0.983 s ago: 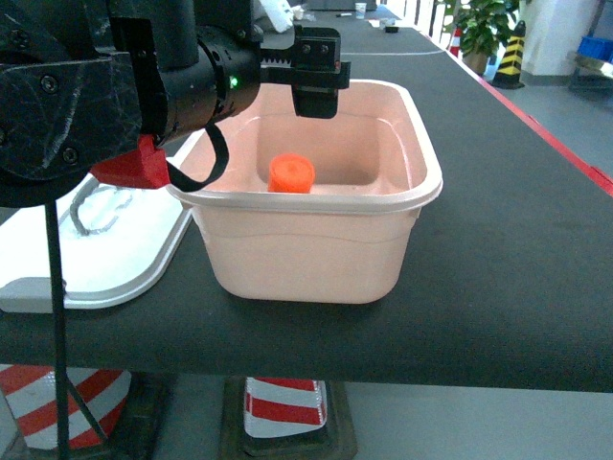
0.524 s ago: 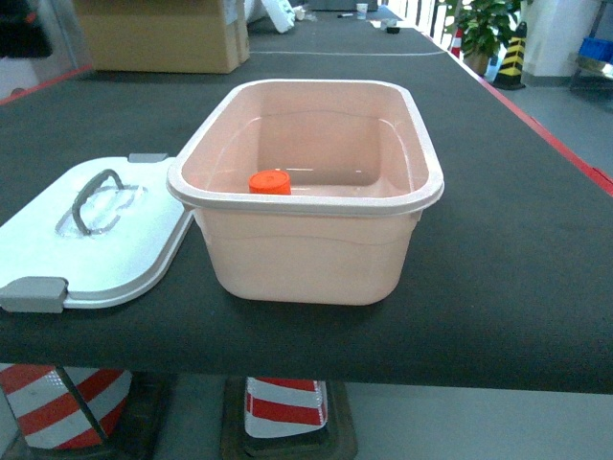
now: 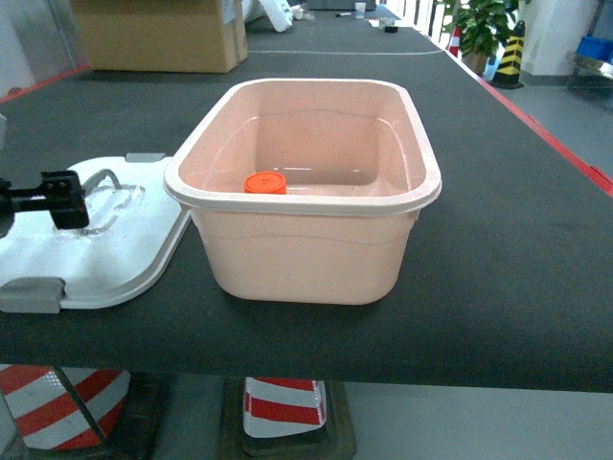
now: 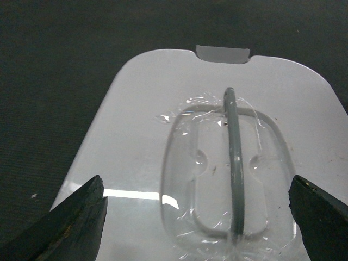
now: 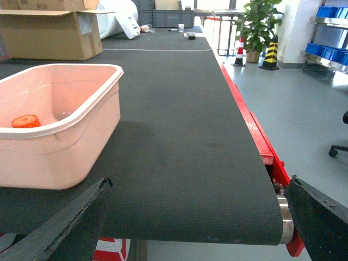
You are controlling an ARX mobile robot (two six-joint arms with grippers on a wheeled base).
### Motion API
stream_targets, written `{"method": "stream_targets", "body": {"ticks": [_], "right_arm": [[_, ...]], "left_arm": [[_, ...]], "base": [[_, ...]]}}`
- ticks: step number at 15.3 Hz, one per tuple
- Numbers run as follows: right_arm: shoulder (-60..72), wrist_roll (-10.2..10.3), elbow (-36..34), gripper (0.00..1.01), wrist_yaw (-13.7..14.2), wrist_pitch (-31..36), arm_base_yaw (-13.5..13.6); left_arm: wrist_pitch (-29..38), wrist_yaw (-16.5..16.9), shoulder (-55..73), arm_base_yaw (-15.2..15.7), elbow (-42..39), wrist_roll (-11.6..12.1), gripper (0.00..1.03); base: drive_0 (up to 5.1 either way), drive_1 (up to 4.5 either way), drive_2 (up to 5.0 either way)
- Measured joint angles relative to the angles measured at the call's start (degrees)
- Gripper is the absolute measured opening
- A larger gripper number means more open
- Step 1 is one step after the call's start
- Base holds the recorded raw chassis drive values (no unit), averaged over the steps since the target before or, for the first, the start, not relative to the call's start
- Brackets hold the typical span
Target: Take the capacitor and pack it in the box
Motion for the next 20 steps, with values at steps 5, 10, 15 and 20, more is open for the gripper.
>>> {"method": "stream_targets", "body": {"ticks": [5, 10, 15, 20], "right_arm": [[0.0, 0.0, 0.0, 0.98, 0.0, 0.0, 0.0], [0.0, 0.0, 0.0, 0.98, 0.0, 0.0, 0.0], [0.0, 0.0, 0.0, 0.98, 0.0, 0.0, 0.0], [0.0, 0.0, 0.0, 0.98, 0.0, 0.0, 0.0]], "left_arm": [[-5.8, 0.3, 5.6, -2.8, 10.4, 1.6, 0.98], [-8.2, -0.2, 8.9, -3.8, 13.1, 1.6, 0.77], [-8.1, -1.2, 8.8, -4.0, 13.1, 1.5, 0.21], [-9.0, -1.5, 1.2, -2.2, 10.1, 1.2, 0.02]], "base": [[0.0, 0.0, 0.0], [0.0, 0.0, 0.0], [0.0, 0.0, 0.0], [0.0, 0.0, 0.0]]}}
